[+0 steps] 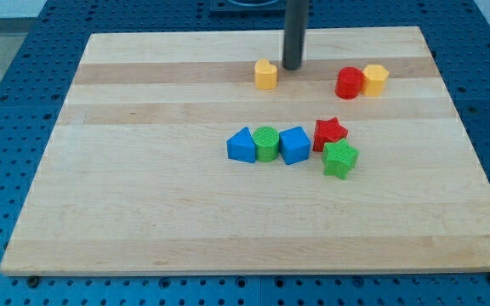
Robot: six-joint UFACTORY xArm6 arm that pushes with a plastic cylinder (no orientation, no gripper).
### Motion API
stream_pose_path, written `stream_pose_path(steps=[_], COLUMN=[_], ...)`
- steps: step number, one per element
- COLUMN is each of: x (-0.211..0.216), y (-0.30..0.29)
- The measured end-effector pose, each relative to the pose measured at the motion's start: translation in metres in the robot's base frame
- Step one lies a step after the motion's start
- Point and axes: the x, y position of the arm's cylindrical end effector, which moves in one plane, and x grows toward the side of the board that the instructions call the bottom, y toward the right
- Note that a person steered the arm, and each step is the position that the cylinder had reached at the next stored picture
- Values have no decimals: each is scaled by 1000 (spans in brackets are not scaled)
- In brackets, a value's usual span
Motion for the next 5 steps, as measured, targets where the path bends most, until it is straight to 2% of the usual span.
stream_pose_path(steps=[1,4,5], x=[0,46,21], y=[-25,-76,-72])
